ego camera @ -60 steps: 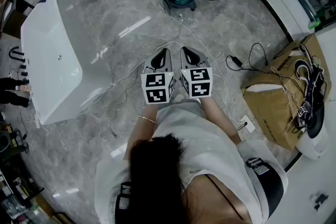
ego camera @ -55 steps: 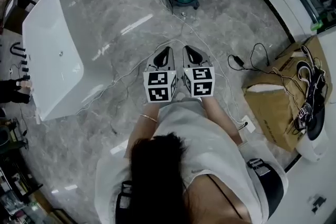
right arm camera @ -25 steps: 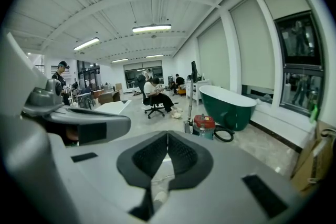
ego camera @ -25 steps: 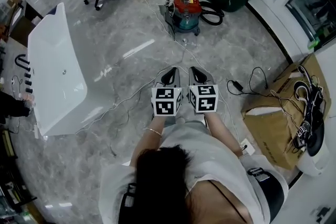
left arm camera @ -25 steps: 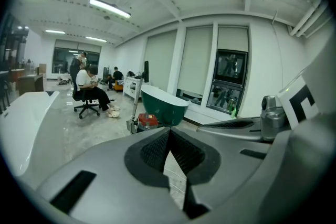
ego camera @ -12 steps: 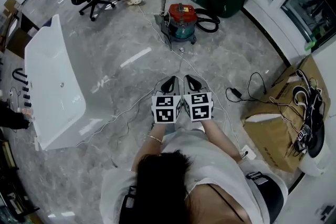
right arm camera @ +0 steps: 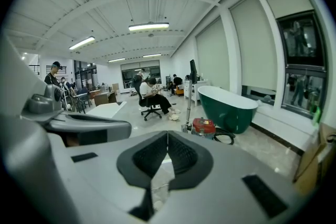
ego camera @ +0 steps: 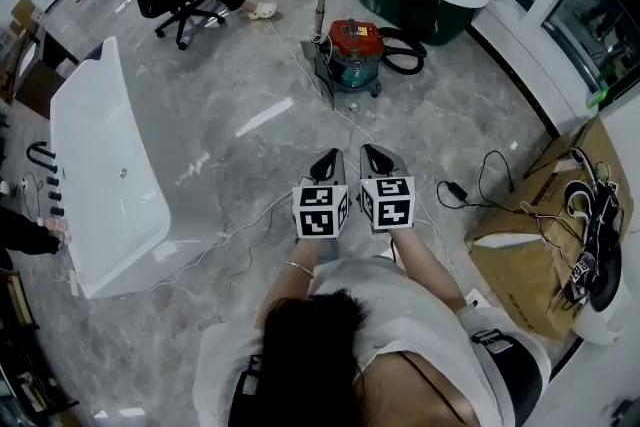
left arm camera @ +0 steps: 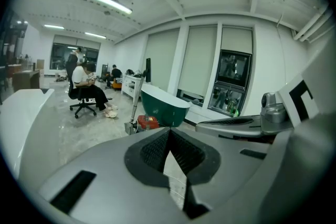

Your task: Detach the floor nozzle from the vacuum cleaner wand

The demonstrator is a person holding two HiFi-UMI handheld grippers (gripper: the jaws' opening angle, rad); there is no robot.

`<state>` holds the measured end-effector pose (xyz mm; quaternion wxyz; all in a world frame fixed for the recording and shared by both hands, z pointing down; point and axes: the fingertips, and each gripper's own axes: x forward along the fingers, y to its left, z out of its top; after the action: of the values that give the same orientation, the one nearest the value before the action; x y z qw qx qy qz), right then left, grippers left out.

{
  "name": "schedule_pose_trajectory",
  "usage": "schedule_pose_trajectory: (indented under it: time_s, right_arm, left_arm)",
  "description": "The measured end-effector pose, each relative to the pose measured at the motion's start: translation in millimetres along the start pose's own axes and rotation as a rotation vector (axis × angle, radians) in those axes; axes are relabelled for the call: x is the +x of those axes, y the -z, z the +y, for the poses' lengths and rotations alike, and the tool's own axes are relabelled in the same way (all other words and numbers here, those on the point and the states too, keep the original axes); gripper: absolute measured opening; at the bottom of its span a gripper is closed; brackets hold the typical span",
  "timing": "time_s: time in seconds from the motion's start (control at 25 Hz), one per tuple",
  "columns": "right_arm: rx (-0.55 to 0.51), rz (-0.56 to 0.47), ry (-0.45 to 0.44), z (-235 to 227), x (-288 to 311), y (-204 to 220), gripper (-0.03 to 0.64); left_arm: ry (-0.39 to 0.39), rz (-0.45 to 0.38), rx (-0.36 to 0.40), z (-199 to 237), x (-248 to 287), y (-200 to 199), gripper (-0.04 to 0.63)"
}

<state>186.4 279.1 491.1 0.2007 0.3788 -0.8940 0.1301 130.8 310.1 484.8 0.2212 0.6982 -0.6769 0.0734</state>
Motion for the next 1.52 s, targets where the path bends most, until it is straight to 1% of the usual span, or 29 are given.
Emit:
schedule_pose_trajectory:
  time_s: [0.16,0.28,0.56,0.8,1.08,1.32,1.44,1.52]
  right_arm:
    - [0.01,0.007,0.01,-6.6,14.7,-5.6,0.015]
    - [0.004,0.014,0.017,-10.1,27.0,-7.7,0.015]
    - [0.049,0.021,0.029,-19.8,61.9,-25.7,0.015]
    - [0.071,0.028,0.038,-18.3,93.5,-37.5,0.015]
    - [0.077,0.028,0.039,-8.5,128.2,-53.0,0.015]
    - [0.092,0.021,0.06,-4.3,155.6,-67.7,0.015]
    - [0.099,0.02,0.073,-2.2,169.4,-73.2,0.015]
    - [0.105,0.016,0.081,-0.7,177.2,-77.3,0.015]
  left_arm:
    - [-0.009,0.0,-0.006,14.3,12.1,-4.7,0.003]
    - [-0.014,0.024,-0.004,24.9,24.4,-4.4,0.003]
    - [0.023,0.037,0.016,40.3,57.1,-27.0,0.003]
    - [0.019,0.038,0.016,70.0,74.3,-41.7,0.003]
    - [0.032,0.04,0.032,98.5,92.1,-55.9,0.003]
    - [0.07,0.034,0.051,117.0,107.4,-73.5,0.003]
    - [0.11,0.057,0.052,124.3,116.4,-74.4,0.003]
    - [0.118,0.069,0.063,131.3,120.7,-75.0,0.003]
